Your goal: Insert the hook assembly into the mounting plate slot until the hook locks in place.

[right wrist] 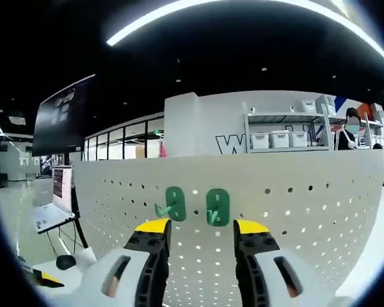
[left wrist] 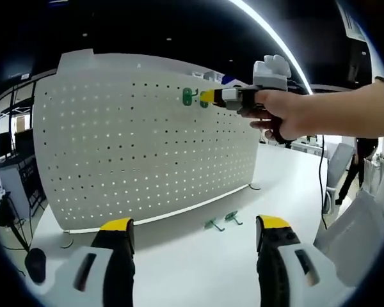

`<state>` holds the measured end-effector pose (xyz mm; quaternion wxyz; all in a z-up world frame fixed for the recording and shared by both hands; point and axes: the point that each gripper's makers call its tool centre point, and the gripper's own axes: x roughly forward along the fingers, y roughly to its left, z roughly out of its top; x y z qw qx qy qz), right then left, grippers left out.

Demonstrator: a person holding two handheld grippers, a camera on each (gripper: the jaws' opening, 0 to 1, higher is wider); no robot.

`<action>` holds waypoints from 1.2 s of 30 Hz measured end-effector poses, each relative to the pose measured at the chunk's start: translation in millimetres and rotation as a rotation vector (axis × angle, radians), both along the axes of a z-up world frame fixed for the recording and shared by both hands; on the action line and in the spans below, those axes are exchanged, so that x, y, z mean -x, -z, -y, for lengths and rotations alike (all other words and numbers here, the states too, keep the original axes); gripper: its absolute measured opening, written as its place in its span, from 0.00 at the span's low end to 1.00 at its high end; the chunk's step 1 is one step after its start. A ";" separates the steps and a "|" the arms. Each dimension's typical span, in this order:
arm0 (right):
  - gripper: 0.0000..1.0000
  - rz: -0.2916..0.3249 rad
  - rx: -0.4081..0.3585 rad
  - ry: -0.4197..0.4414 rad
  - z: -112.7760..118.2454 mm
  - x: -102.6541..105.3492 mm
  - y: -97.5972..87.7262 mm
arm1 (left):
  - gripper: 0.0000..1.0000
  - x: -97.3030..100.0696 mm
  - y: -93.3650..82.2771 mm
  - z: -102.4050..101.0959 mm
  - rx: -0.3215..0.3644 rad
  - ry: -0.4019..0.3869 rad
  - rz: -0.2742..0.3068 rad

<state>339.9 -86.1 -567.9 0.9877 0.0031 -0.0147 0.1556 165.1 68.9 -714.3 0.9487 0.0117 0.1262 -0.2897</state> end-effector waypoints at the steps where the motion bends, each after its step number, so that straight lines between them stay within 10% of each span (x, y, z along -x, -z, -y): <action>1: 0.42 -0.001 -0.001 -0.005 -0.1 0.6 0.7 | 0.80 0.2 0.0 0.4 0.000 0.001 0.000; 12: 0.66 0.014 -0.046 -0.061 -8.9 6.2 0.2 | 0.83 1.1 -2.5 2.7 0.017 0.007 0.002; 36: 0.62 0.012 -0.055 -0.144 7.9 29.6 12.0 | 0.82 -3.6 -6.1 8.3 -0.006 0.030 0.010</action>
